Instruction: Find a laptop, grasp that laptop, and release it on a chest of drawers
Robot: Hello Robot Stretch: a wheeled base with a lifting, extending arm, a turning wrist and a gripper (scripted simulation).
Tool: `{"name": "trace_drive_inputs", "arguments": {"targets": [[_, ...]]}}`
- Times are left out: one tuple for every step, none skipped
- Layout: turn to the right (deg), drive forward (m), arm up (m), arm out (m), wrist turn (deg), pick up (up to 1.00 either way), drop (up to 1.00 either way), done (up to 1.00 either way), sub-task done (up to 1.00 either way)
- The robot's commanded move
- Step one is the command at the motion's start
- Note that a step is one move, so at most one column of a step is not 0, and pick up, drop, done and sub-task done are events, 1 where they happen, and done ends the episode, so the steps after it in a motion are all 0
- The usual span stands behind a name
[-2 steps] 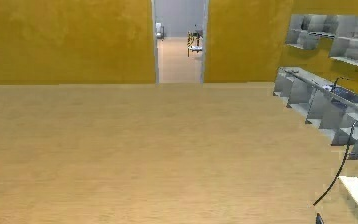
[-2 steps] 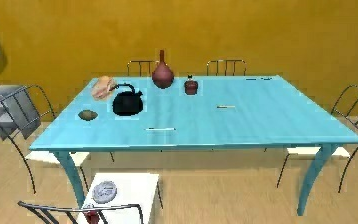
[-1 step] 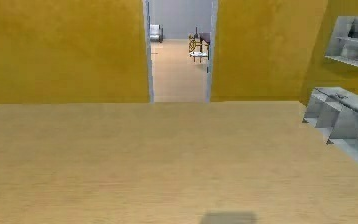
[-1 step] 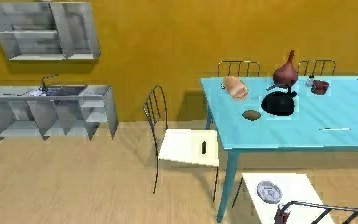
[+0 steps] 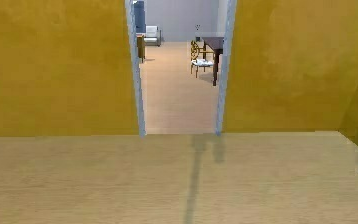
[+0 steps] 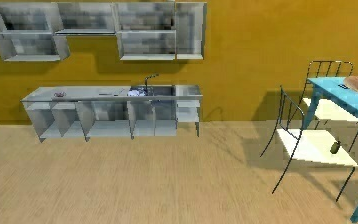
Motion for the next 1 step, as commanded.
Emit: {"name": "trace_drive_inputs", "arguments": {"targets": [[3.0,0.0,0.0,0.0,0.0,0.0,0.0,0.0,0.0]]}}
